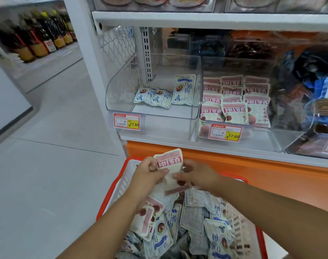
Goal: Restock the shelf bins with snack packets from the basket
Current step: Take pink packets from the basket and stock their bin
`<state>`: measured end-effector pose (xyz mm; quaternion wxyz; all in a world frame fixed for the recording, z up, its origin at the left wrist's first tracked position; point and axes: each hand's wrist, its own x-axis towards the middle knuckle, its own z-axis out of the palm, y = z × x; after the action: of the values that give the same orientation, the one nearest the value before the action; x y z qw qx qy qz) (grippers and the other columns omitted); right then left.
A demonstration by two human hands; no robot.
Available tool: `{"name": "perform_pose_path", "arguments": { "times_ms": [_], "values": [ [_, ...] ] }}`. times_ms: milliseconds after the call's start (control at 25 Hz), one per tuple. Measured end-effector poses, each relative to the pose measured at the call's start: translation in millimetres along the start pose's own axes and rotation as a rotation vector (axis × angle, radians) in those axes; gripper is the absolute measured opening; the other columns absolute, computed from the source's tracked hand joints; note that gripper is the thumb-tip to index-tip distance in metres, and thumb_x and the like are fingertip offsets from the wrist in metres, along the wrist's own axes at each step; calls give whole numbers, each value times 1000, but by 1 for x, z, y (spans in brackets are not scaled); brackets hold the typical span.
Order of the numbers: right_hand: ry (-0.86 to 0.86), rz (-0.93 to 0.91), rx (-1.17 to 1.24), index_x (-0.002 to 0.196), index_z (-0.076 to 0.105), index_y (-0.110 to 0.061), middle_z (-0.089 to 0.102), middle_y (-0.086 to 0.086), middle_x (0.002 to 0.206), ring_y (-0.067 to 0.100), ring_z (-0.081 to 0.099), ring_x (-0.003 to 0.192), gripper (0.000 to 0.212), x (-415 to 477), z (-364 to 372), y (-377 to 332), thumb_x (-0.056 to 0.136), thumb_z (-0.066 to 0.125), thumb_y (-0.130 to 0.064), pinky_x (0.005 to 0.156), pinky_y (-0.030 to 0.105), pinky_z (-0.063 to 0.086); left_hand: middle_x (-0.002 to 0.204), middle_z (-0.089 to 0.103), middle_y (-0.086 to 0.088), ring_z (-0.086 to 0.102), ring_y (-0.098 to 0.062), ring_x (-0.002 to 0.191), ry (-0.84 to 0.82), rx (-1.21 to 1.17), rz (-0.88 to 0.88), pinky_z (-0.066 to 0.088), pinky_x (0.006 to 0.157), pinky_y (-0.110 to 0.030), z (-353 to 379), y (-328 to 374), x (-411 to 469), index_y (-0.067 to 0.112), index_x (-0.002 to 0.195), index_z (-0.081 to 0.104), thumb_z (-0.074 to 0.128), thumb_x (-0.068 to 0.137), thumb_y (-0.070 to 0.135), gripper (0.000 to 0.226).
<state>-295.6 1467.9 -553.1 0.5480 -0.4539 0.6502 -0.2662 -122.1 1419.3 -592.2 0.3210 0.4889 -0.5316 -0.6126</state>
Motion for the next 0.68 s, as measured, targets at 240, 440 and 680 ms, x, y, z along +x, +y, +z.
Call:
{"name": "perform_pose_path", "arguments": {
  "times_ms": [240,440,680],
  "values": [
    [82,-74,288,101,71,-12,73,12,94,19,65,77,17,-30,-11,-20,84,72,-8,63,24,55,110,73,-8,71,-22,96,-138,-306,-91,58,80,-36,5,46,-18,15,118,60,62,91,7,29],
    [325,-234,223,94,67,-12,68,0,76,2,62,58,8,-53,-18,-41,87,72,-11,52,15,48,108,72,2,68,-12,101,-16,93,-6,57,88,-35,15,80,-42,22,122,62,65,91,25,31],
    [356,-508,-376,116,47,-39,41,-21,102,-13,49,85,46,-71,-9,-59,82,76,-31,75,5,40,106,71,-3,66,-15,92,-332,-169,-67,56,80,-33,28,118,-48,16,124,61,60,94,27,32]
  ]
}}
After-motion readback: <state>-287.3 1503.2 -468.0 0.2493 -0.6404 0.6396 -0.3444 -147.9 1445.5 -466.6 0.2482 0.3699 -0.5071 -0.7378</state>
